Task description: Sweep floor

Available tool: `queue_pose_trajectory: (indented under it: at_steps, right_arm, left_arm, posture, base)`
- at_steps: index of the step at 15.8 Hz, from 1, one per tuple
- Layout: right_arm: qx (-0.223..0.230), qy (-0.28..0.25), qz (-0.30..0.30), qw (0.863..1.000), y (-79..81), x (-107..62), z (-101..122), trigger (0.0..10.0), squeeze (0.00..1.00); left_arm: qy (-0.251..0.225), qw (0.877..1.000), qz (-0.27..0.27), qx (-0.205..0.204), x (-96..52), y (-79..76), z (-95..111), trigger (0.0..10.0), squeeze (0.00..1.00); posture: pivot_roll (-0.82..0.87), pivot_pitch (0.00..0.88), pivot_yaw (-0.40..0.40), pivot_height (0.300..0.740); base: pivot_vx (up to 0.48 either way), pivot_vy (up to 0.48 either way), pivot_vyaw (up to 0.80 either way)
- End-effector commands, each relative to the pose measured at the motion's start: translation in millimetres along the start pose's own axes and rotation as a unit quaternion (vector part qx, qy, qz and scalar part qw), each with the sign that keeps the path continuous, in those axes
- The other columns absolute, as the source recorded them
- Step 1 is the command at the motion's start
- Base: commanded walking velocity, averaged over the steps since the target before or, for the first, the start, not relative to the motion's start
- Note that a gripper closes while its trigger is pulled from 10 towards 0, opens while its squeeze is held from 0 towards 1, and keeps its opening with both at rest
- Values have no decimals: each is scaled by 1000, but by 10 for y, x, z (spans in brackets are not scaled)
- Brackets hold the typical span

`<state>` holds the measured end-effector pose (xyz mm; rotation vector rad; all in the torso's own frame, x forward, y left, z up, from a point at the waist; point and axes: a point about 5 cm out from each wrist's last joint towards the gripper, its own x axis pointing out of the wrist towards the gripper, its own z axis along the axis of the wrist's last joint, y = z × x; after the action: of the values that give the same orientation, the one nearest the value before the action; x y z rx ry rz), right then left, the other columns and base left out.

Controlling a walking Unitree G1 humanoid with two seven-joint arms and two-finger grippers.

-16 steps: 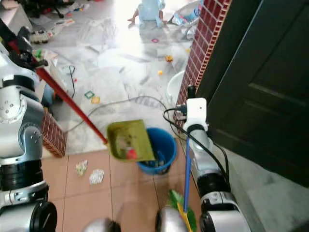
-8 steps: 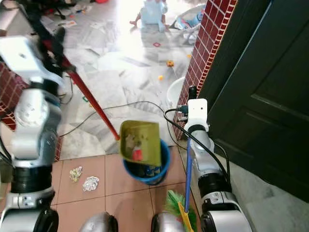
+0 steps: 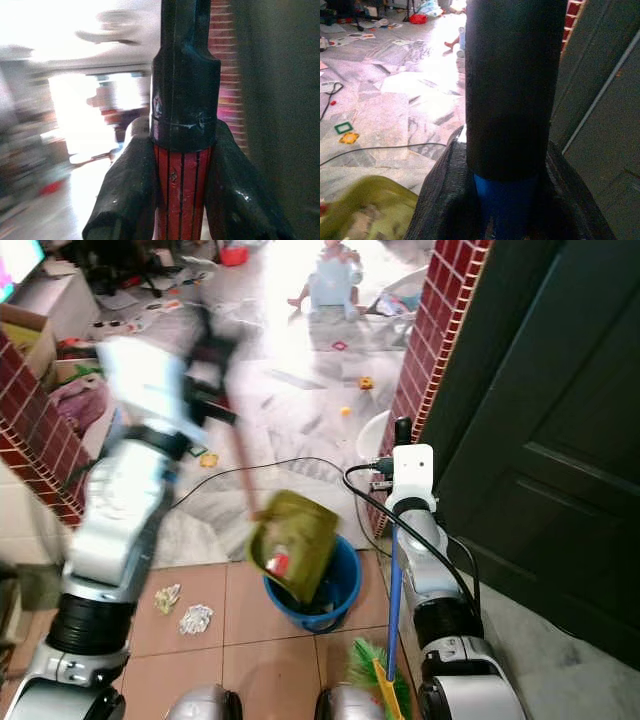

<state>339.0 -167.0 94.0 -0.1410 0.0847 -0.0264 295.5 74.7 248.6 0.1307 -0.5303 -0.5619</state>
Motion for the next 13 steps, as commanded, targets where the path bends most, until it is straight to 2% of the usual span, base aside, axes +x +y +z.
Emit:
queue_pose_trajectory:
  at_steps: [1,2,3,5,6,10,11,12,13]
  right_arm:
    - [-1,-19,0,1000,4,40,92,10000,0]
    - [-1,-19,-1,1000,2,43,93,10000,0]
    - [-1,-18,-1,1000,1,44,92,10000,0]
    - [1,-18,-4,1000,-3,47,93,10000,0]
    - [1,-17,-4,1000,-5,52,93,10000,0]
    - [0,-17,-2,1000,-1,65,100,10000,0]
    - [0,-17,-2,1000,-1,68,100,10000,0]
    - [-1,-17,-2,1000,-2,70,99,10000,0]
    - [-1,-17,-2,1000,-2,72,97,10000,0]
  left_arm:
    - [-45,993,-103,38,78,-260,240,10000,0]
    - [-46,989,-133,47,79,-343,256,10000,0]
    - [-49,977,-190,79,45,-496,261,10000,0]
    - [-54,967,-225,104,19,-584,287,10000,0]
    - [-52,964,-230,120,15,-588,284,10000,0]
    - [-43,974,-197,106,11,-523,251,10000,0]
    - [-47,981,-167,85,30,-483,265,10000,0]
    - [-43,992,-117,-1,61,-452,280,10000,0]
    - [-38,993,-105,-29,65,-449,272,10000,0]
  posture:
    - [-27,61,-11,740]
    - [-27,62,-10,740]
    - [-29,63,-9,740]
    - [-30,64,-8,740]
    - [-28,63,-11,740]
    - [-28,61,-13,740]
    - [-28,60,-12,740]
    - [-28,60,-13,740]
    - [-28,60,-13,740]
  base:
    - [0,0,0]
    - [0,0,0]
    - [0,0,0]
    - [0,0,0]
    - [0,0,0]
    - [0,0,0]
    - [0,0,0]
    - [0,0,0]
    - [0,0,0]
